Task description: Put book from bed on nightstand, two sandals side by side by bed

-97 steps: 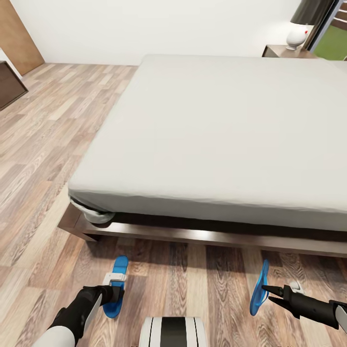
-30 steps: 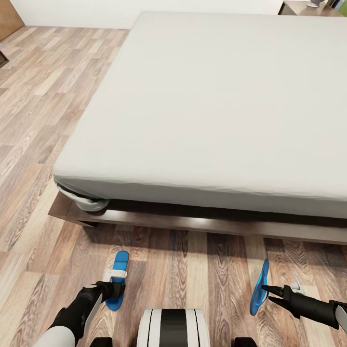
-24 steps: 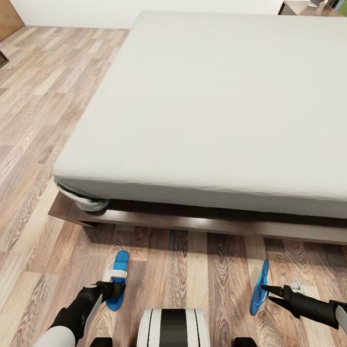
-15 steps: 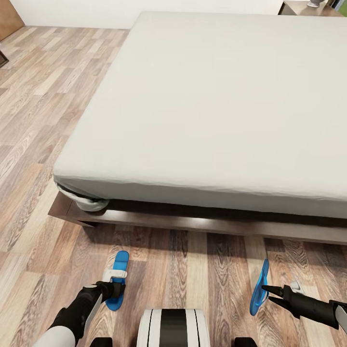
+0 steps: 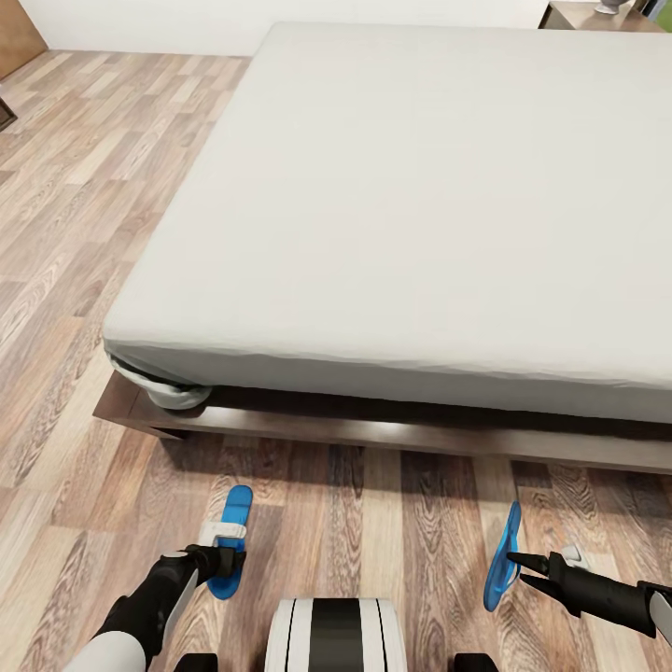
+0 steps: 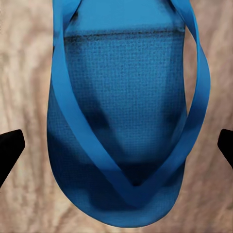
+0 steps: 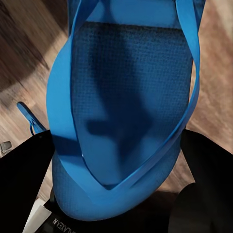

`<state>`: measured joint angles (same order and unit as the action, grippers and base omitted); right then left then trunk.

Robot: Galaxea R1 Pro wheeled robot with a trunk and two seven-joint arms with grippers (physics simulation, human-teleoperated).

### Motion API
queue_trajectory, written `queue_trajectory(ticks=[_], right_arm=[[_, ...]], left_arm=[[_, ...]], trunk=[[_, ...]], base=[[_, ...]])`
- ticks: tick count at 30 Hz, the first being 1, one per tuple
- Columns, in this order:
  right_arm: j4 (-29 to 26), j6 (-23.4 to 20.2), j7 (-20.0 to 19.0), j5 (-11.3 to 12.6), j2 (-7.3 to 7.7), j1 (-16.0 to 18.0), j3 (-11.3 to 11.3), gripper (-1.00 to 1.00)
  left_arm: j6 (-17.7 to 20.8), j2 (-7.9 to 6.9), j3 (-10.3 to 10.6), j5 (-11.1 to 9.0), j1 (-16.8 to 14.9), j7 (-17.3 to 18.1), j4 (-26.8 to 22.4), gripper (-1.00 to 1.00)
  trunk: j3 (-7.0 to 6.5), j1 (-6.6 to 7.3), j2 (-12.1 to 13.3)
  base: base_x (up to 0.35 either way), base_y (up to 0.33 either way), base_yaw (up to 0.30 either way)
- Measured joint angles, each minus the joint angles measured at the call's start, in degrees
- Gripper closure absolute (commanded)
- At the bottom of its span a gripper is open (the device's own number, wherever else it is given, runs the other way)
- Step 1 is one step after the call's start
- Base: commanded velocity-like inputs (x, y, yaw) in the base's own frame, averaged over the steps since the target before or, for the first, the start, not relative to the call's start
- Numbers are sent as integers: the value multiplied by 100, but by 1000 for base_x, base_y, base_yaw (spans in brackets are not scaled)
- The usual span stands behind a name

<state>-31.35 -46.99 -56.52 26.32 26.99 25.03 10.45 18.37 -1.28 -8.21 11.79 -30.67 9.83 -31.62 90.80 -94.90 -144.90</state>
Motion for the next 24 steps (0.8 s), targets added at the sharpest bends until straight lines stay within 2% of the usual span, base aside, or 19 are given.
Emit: queue_trajectory(ticks=[12, 24], right_arm=[[-1, 0, 0, 1, 0, 0, 0, 100], [2, -5, 0, 9, 0, 0, 2, 100]], left_arm=[[1, 1, -2, 0, 0, 0, 0, -100], [15, 7, -1, -4, 0, 0, 0, -100]], trunk=[[0, 0, 0], [-265, 31, 16]], base=[[0, 0, 0], [0, 0, 0]])
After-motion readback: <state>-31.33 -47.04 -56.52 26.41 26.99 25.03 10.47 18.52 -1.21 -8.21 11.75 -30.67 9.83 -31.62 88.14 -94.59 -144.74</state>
